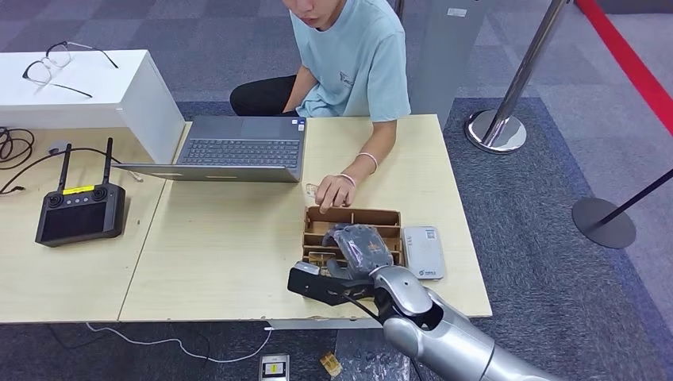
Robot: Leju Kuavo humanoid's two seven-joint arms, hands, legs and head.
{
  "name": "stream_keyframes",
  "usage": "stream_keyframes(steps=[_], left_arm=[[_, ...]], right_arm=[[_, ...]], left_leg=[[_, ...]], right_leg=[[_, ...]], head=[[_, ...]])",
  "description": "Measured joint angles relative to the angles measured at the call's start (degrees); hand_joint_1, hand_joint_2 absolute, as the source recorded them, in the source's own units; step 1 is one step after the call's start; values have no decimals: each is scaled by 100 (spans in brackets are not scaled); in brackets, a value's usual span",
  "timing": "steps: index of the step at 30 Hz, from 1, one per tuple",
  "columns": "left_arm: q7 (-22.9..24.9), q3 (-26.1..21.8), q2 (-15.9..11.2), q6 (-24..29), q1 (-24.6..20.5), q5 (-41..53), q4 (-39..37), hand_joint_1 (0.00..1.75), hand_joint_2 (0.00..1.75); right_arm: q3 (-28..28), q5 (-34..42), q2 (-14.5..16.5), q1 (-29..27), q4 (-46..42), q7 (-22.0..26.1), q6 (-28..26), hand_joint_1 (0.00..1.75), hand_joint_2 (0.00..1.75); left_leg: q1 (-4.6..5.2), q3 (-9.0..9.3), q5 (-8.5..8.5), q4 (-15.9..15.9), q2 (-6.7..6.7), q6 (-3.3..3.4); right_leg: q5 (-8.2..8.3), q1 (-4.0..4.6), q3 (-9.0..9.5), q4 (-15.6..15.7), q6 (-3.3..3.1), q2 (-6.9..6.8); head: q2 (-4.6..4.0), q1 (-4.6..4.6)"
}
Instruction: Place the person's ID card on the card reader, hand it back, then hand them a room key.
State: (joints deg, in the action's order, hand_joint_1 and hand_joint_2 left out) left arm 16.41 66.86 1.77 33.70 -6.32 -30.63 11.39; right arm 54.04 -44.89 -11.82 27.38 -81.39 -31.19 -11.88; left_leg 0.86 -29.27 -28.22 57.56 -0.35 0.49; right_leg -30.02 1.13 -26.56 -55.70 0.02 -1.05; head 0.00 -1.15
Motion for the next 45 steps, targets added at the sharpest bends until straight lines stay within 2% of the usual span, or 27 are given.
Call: stream_keyframes(steps=[25, 45], left_arm=[[26, 0, 12, 0, -3, 3, 0, 0, 175], [35, 4, 13, 0, -4, 3, 0, 0, 175]], right_arm=[[28, 109, 60, -85, 117, 75, -48, 94, 175], [18, 204, 138, -135, 272, 96, -124, 92, 175]], left_leg=[[0, 7, 0, 0, 3, 0], [0, 12, 0, -1, 6, 0]], right_leg=[[0, 0, 4, 0, 0, 3], [0, 0, 8, 0, 0, 5]], head=[[0, 0], [0, 0]])
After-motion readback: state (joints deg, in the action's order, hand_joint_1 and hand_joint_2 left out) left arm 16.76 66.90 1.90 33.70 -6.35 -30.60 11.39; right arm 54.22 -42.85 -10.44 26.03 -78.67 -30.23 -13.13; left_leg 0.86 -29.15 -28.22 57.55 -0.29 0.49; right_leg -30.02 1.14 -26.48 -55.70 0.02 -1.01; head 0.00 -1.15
